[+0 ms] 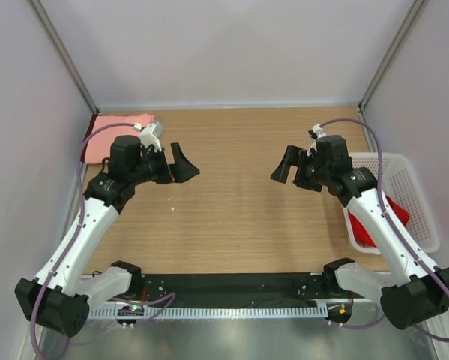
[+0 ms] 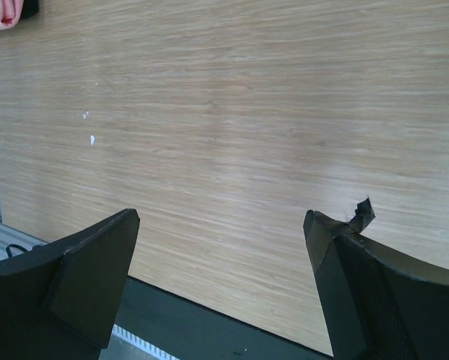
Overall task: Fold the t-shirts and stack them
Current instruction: Neatly place the folded tshirt to the corner
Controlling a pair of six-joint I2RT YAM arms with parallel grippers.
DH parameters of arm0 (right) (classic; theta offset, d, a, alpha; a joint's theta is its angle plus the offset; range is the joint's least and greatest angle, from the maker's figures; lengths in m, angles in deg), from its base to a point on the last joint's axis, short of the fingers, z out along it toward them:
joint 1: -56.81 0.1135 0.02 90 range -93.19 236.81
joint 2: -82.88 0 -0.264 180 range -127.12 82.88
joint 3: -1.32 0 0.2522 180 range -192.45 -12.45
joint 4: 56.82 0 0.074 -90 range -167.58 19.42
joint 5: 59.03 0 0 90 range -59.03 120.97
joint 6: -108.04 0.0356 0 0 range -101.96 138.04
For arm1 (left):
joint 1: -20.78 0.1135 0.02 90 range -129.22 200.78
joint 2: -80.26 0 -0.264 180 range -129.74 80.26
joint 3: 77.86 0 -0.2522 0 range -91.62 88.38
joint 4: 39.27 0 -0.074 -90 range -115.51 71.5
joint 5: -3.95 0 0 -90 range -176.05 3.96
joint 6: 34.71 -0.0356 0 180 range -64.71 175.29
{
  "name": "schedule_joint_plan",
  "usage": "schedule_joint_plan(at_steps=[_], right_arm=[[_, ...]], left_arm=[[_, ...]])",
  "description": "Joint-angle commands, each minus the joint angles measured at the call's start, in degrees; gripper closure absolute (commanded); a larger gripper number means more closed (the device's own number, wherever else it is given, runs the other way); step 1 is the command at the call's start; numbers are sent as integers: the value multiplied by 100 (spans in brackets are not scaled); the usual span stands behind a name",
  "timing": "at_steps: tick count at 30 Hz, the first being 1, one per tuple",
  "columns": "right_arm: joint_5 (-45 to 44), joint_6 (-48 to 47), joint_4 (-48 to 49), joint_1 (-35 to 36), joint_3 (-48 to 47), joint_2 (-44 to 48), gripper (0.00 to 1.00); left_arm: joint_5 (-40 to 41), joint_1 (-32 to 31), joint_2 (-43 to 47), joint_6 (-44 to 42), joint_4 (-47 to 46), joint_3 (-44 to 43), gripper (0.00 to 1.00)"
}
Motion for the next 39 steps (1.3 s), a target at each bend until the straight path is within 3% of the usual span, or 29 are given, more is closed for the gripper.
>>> schedule_joint_plan(at_steps=[1, 12, 39], right_arm=[[-228, 38, 175, -9, 301, 494, 0], [-536, -243, -36, -9, 259, 715, 0], [-791, -287, -36, -9, 346, 1180, 0]], left_arm=[[-430, -19, 145, 271, -482, 243, 0], [-563, -19, 356, 482, -992, 604, 0], [-413, -19, 593, 517, -966, 806, 0]])
